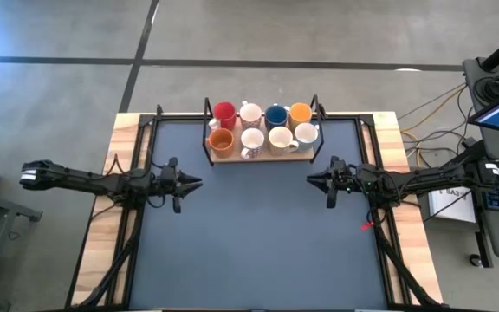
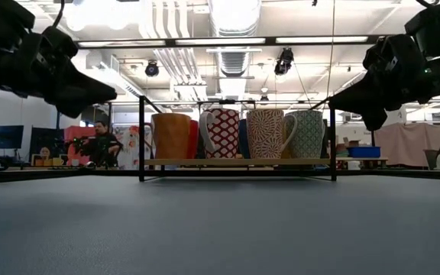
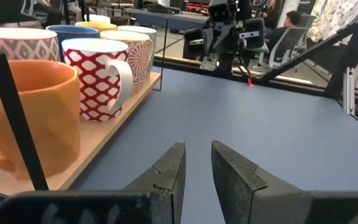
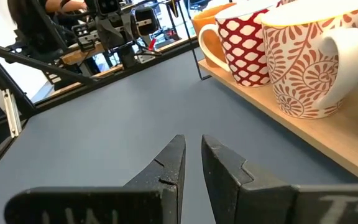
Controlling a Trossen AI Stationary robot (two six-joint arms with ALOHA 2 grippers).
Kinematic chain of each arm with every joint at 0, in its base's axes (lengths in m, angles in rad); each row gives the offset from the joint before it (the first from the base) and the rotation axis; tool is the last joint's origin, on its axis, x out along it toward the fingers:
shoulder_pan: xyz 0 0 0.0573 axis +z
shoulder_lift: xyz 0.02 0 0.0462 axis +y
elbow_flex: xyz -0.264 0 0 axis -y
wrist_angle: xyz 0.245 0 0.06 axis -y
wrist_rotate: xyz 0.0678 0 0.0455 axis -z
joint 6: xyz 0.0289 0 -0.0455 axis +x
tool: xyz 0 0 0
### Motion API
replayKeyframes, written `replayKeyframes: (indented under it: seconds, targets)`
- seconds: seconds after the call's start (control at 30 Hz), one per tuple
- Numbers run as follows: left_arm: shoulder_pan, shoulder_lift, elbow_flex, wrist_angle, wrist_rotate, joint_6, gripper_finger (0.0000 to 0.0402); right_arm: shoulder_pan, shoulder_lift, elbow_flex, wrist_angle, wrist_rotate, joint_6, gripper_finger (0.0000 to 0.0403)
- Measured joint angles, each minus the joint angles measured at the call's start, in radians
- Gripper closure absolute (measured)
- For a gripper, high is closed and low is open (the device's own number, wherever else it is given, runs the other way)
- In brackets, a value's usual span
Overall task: Place coffee mugs
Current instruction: Return to Home Position
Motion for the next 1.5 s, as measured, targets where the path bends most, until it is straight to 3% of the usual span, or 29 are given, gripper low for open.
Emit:
replayKeyframes:
  seconds: [0.5, 1.27, 1.5]
  targets:
    - [0.000, 0.008, 0.001, -0.005, 0.000, 0.000, 0.0342, 0.000, -0.036, 0.000, -0.001, -0.001, -0.001, 0.0360]
    - [0.001, -0.305, 0.002, -0.002, 0.000, 0.000, 0.0342, -0.001, -0.376, 0.000, -0.001, -0.001, 0.000, 0.0360]
    - [0.010, -0.362, 0.002, -0.002, 0.000, 0.000, 0.0342, -0.048, -0.435, 0.000, 0.002, -0.002, -0.001, 0.0360]
